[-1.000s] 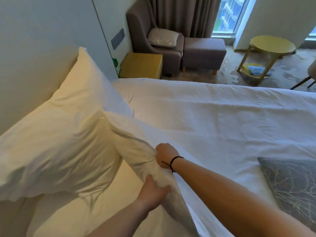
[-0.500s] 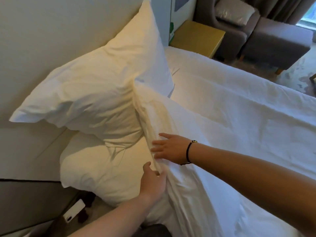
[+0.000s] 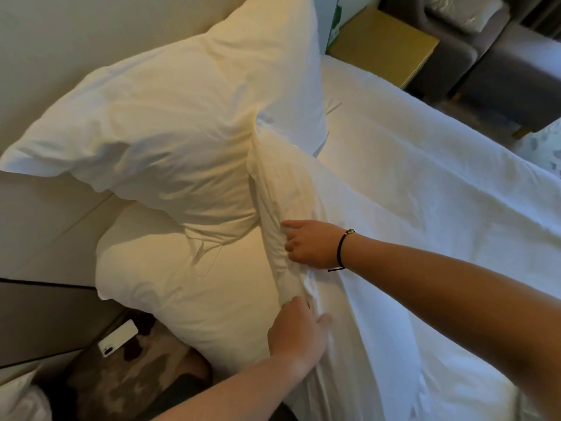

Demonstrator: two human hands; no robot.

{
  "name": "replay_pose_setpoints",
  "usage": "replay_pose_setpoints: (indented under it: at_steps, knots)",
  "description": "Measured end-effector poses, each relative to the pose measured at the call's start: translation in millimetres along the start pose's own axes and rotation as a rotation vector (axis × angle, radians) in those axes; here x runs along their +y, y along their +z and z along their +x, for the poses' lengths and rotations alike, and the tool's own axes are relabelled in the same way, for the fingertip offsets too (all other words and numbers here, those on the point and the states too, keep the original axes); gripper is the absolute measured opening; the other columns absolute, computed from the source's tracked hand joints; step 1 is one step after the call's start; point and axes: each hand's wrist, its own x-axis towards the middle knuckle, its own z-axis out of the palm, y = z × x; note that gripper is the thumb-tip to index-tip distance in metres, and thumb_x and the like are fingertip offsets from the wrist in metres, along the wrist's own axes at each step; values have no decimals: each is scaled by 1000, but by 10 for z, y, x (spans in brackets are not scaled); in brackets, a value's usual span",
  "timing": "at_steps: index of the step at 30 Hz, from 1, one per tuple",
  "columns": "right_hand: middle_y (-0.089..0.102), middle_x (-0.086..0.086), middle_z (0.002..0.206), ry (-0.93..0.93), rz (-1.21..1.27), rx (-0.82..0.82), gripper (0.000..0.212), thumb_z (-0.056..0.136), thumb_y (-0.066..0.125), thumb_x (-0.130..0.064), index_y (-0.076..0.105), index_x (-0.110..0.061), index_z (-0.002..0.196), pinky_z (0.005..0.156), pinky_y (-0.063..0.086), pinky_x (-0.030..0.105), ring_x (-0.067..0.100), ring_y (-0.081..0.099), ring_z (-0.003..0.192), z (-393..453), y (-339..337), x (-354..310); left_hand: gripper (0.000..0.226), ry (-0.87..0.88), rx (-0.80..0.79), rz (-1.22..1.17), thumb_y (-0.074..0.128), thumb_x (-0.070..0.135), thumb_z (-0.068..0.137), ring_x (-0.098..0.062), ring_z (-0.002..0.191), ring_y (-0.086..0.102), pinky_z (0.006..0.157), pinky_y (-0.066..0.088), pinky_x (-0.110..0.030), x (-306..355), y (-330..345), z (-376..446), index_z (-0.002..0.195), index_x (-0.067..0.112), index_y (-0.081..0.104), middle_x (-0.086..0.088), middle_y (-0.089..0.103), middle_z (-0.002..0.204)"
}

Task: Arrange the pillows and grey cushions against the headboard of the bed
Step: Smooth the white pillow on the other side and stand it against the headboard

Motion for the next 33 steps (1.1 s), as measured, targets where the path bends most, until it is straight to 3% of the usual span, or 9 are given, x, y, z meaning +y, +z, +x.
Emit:
replay_pose_setpoints:
  at_steps: [5,10,15,18,23,24,28,30,33]
  knots:
    - [62,1,81,32,44,9,24,87,47,0,67,-13,88,102,37,40,26,55,77,-8,-6,-6,33,17,-42,-100,56,46,90,-11,63,54,60,45,-31,-38,52,70,68,22,51,6,56,67]
    - [60,1,76,142,107,15,23,83,44,0,63,-14,84,85,44,36,26,54,72,-343,-228,204,32,187,-56,-125,47,31,87,-12,51,38,50,31,-28,250,-104,32,59,19,38,3,42,57]
    - [60,1,74,457,205,64,23,71,48,-1,62,-15,81,78,45,35,27,55,74,-961,-590,658,31,358,24,-163,44,34,79,-14,51,37,53,33,-34,852,-569,-9,57,15,35,1,42,54]
    - [56,-1,72,713,291,128,13,76,50,-4,57,-16,77,72,48,37,25,54,73,-1256,-847,938,31,502,107,-68,48,34,82,-12,52,41,49,30,-28,1223,-1080,42,56,19,38,3,46,55]
    - [60,5,78,999,470,463,6,78,54,-7,59,-10,79,66,48,37,28,55,74,-1329,-1112,1319,19,646,281,184,54,39,79,-19,73,53,64,45,-35,1427,-2019,286,73,23,48,6,56,76]
    - [60,7,77,1014,478,524,4,77,55,-6,58,-9,78,64,46,36,29,54,72,-1275,-1149,1434,23,644,299,194,58,46,77,-19,80,54,69,47,-35,1396,-2157,371,83,25,49,8,56,85]
    - [58,12,80,1008,472,534,2,78,55,-5,56,-7,78,63,40,37,31,51,75,-815,-1202,1920,89,478,324,450,60,83,55,-24,109,52,82,49,-40,1106,-2493,803,124,29,42,1,50,116]
    - [58,13,81,1010,455,468,6,80,53,-5,53,-9,76,77,42,41,32,52,78,-496,-1091,2095,99,382,306,521,60,87,52,-28,116,49,86,50,-43,875,-2543,1014,129,29,39,-3,47,121]
    - [59,7,86,1163,375,316,14,85,49,-6,55,-18,81,103,32,42,29,56,87,-181,-726,2269,109,304,344,602,44,98,48,-27,117,46,90,45,-44,533,-2533,1263,133,32,38,-2,48,125]
